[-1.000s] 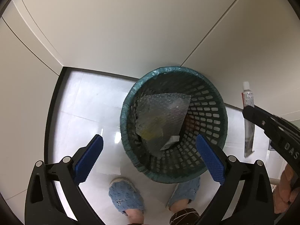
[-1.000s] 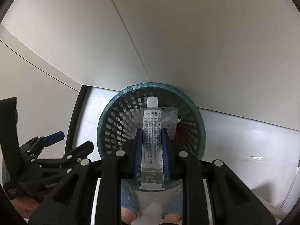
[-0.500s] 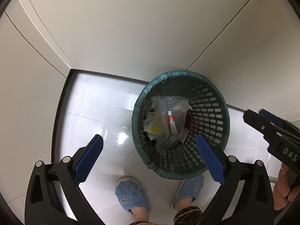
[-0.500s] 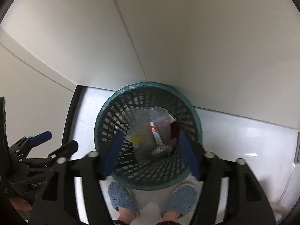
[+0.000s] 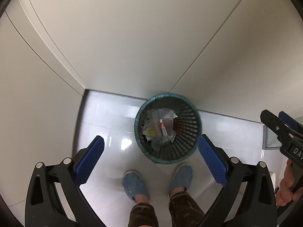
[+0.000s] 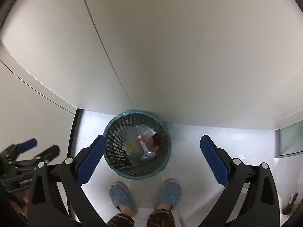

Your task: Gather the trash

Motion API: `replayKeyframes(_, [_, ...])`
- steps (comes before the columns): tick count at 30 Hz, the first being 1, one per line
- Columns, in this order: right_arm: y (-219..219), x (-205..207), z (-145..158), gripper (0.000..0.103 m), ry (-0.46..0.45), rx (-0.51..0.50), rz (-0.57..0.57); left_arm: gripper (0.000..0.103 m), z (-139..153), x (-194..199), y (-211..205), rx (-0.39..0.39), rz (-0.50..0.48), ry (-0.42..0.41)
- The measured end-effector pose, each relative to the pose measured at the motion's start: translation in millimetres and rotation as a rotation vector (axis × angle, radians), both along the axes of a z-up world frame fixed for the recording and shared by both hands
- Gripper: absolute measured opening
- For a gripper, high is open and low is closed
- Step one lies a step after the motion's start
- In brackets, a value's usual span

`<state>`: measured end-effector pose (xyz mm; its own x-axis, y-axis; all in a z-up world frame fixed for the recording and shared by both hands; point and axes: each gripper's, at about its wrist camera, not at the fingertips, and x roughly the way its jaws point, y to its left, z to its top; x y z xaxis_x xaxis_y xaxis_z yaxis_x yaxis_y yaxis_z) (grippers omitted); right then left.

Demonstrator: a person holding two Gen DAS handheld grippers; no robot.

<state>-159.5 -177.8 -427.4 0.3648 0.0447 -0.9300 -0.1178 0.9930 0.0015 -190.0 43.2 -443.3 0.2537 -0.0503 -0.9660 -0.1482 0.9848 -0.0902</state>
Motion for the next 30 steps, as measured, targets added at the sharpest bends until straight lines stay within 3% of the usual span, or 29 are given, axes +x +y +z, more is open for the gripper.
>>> replayKeyframes(11, [-13.3,-46.4,202.6,0.095,-0.04,0.025,-0.113,0.097,204.6,-22.1,0.9,0.047,-0.041,-0.06])
replayKeyframes(15, [-6.8,-57.9,255.5,0.095,-0.027,0.008,-0.146,0.097,269.4,-36.4,-3.3,0.063,-0.09,-0.103])
replayKeyframes(20, [6.7,-79.3,321.3,0.095,-0.085,-0.005,-0.149,0.097,333.2,-47.1,-4.6,0.032,-0.109,-0.144])
replayKeyframes(23, [9.2,-88.6,358.3,0.095,-0.137,0.011,-0.156,0.097,365.0,-55.5,-9.1,0.06,-0.122,-0.198])
replayKeyframes(30, [13.4,-99.4,399.5,0.095,-0.187,0.04,-0.15,0.097,408.9,-65.4,-23.8,0.086,-0.137,-0.261])
